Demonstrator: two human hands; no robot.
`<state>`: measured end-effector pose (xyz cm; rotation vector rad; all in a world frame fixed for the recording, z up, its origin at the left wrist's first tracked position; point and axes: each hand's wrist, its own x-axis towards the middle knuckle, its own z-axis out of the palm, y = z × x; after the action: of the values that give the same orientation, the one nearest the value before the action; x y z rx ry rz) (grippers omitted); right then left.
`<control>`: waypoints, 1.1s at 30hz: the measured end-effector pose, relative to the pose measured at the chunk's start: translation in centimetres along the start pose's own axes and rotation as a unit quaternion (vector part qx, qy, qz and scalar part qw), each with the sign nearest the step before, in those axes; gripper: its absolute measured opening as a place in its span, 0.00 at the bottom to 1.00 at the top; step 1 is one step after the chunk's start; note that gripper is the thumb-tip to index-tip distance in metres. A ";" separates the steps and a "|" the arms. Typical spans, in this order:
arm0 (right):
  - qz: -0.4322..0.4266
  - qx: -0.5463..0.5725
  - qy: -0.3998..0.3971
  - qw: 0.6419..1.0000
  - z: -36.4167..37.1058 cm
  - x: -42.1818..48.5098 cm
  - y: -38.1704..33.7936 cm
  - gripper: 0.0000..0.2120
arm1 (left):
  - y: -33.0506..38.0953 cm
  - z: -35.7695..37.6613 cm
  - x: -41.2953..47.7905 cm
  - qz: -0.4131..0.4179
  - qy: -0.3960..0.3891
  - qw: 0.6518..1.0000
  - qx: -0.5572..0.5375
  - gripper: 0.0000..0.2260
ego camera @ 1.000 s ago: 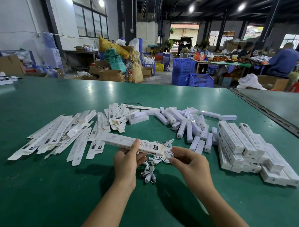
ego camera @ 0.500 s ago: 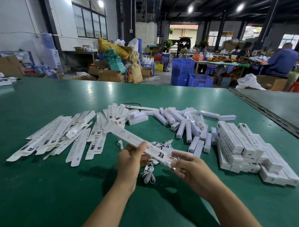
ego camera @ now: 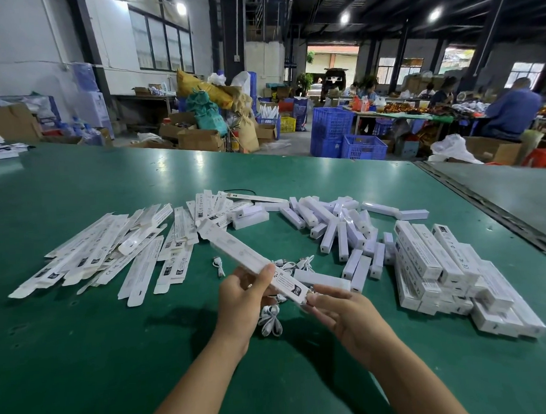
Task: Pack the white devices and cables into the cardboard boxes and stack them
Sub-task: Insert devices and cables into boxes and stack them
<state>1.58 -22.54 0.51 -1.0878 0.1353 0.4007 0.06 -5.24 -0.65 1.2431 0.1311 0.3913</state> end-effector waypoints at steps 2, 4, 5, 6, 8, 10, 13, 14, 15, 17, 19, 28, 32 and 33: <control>0.014 -0.020 0.010 1.000 0.1 0.0 0.2 0.26 | 0.0 0.1 -0.1 0.009 -0.004 1.000 -0.004 0.03; 0.020 -0.036 0.017 0.999 0.1 0.0 0.3 0.26 | 0.1 0.2 -0.2 0.007 -0.005 1.000 -0.006 0.03; 0.021 -0.035 0.016 0.999 0.1 -0.1 0.4 0.25 | 0.1 0.2 -0.1 0.001 -0.002 1.000 -0.007 0.04; 0.022 -0.028 0.013 0.999 0.1 -0.1 0.3 0.24 | 0.1 0.2 -0.1 -0.005 0.004 1.000 -0.006 0.05; 0.019 -0.015 0.002 1.000 0.2 -0.1 0.3 0.20 | 0.2 0.0 0.1 -0.013 0.021 1.000 -0.003 0.07; 0.009 -0.024 -0.006 1.000 0.2 -0.1 0.3 0.16 | 0.3 -0.1 0.2 -0.021 0.034 0.999 -0.012 0.08; -0.021 -0.059 -0.010 0.998 0.3 -0.4 0.4 0.14 | 0.4 -0.1 0.2 -0.034 0.039 0.998 -0.031 0.08; -0.038 -0.074 -0.011 0.996 0.4 -0.5 0.4 0.13 | 0.4 -0.1 0.3 -0.040 0.039 0.998 -0.039 0.08; -0.058 -0.096 -0.008 0.994 0.5 -0.6 0.5 0.12 | 0.5 -0.1 0.3 -0.046 0.037 0.997 -0.045 0.08; -0.108 -0.160 0.016 0.981 0.6 -0.7 0.5 0.11 | 0.5 0.0 0.3 -0.056 0.034 0.997 -0.048 0.08; -0.143 -0.194 0.040 0.970 0.7 -0.7 0.7 0.09 | 0.4 0.0 0.3 -0.073 0.030 0.996 -0.049 0.07; -0.243 -0.302 -0.009 0.922 0.5 -0.9 -0.1 0.06 | 0.5 -0.2 0.3 -0.136 -0.004 0.988 -0.074 0.08; -0.279 -0.363 -0.044 0.888 0.3 -1.5 -0.1 0.07 | 0.4 -0.1 0.4 -0.117 0.005 0.992 -0.054 0.08; -0.283 -0.371 -0.049 0.883 0.3 -1.6 0.0 0.07 | 0.4 -0.1 0.4 -0.115 0.008 0.992 -0.055 0.08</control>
<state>0.12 -22.69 1.09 -1.7867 -0.4629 -0.0474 0.31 -4.89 -0.27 1.1030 0.2606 0.2043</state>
